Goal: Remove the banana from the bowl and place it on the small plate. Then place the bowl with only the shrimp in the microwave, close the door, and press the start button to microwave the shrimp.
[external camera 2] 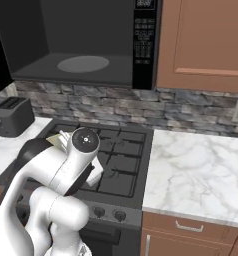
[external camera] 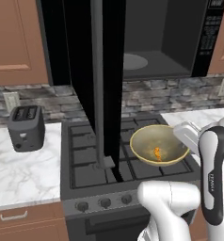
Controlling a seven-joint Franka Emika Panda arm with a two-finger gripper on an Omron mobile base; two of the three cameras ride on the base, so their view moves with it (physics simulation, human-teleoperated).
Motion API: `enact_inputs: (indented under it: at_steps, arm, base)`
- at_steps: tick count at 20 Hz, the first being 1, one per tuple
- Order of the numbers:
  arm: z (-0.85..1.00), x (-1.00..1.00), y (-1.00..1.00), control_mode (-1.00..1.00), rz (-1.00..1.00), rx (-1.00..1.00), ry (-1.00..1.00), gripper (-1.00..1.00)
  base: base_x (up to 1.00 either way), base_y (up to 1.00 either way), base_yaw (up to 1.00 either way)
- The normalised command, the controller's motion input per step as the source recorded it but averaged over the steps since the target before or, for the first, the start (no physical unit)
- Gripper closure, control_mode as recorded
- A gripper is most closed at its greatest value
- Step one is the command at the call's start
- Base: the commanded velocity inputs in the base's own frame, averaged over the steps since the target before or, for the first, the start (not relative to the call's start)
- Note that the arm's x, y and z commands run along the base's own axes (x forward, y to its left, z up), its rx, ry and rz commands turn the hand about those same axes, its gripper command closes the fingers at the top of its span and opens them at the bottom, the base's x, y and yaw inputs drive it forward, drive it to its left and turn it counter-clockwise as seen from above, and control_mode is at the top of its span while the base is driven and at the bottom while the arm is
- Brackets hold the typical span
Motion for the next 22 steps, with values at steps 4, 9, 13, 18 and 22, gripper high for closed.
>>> enact_inputs:
  at_steps: [4, 9, 13, 18, 22]
  arm:
    - [0.0, 0.0, 0.0, 1.0, 0.0, 0.0, 0.0, 1.0]
    - [0.0, 0.0, 0.0, 1.0, 0.0, 0.0, 0.0, 1.0]
    - [0.0, 0.0, 0.0, 1.0, 0.0, 0.0, 0.0, 1.0]
    - [-0.08, 0.09, -0.02, -1.0, 0.05, 0.03, 0.0, 1.0]
    - [0.18, -0.01, -0.03, -1.0, 0.0, 0.05, -0.2, 1.0]
  base:
    - [0.4, 0.37, -0.06]
    - [0.26, 0.06, -0.01]
    - [0.35, 0.0, 0.03]
    - [0.14, 0.0, 0.04]
    - [0.0, 0.0, 0.0]
